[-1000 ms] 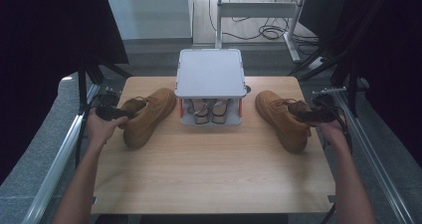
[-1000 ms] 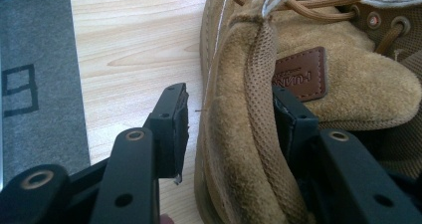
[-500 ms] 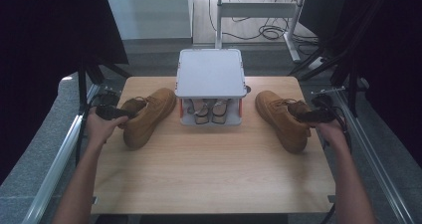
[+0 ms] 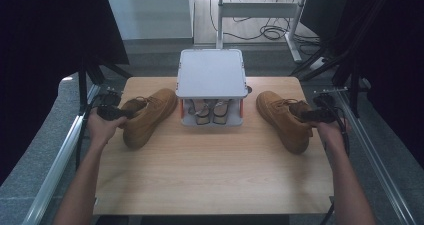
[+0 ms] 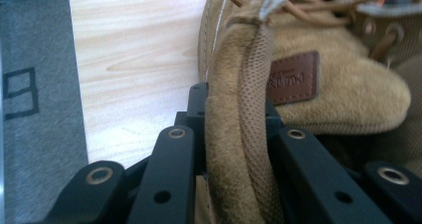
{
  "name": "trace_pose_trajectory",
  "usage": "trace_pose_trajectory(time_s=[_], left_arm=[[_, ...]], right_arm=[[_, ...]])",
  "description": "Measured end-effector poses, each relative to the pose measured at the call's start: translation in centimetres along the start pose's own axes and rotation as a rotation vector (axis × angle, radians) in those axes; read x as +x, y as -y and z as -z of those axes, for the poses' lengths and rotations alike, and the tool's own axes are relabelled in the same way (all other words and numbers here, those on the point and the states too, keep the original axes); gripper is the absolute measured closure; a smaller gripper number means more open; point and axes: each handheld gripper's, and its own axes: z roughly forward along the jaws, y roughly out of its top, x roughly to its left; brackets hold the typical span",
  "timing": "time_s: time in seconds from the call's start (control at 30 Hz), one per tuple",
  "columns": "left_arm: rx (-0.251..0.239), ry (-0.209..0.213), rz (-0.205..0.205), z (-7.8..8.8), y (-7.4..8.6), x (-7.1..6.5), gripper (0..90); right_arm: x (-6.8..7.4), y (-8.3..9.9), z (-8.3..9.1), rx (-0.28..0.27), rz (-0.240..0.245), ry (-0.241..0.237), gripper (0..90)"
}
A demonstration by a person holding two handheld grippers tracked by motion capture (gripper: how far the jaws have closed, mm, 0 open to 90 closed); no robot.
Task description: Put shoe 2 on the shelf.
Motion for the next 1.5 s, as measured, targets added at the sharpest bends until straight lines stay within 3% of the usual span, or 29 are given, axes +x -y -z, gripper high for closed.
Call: trace_pose_trajectory(time_s=[0.13,0.33,0.57,0.67,0.9,1.03,1.27,1.5], left_arm=[[-0.018,0.016,0.021,0.2,-0.3,0.1,77.2],[-0.054,0.024,0.008,1.5,-1.0,-0.3,77.5],[-0.086,0.026,-0.003,3.5,-1.8,-0.4,77.4],[-0.107,0.023,-0.001,4.3,-1.9,-0.3,77.2],[-0.175,0.062,0.037,6.6,-2.1,0.6,77.1],[-0.205,0.069,0.032,8.2,-2.4,0.7,77.1],[-0.225,0.085,0.029,9.8,-3.2,0.7,76.9],[-0.291,0.08,0.028,11.2,-4.3,0.6,76.8]], right_arm=[[0.0,0.0,0.1,-0.022,-0.012,-0.003,78.0],[0.6,-0.7,1.1,-0.052,-0.021,-0.005,78.4],[1.3,-1.3,3.4,-0.094,0.023,0.028,78.3],[1.0,-1.2,4.3,-0.119,0.006,0.014,78.3],[0.8,-1.1,6.6,-0.212,-0.031,-0.03,78.2],[1.0,-1.3,8.0,-0.255,-0.051,-0.047,77.9],[1.5,-2.0,9.7,-0.299,-0.052,-0.059,77.7],[1.8,-2.8,10.6,-0.333,-0.049,-0.064,77.6]])
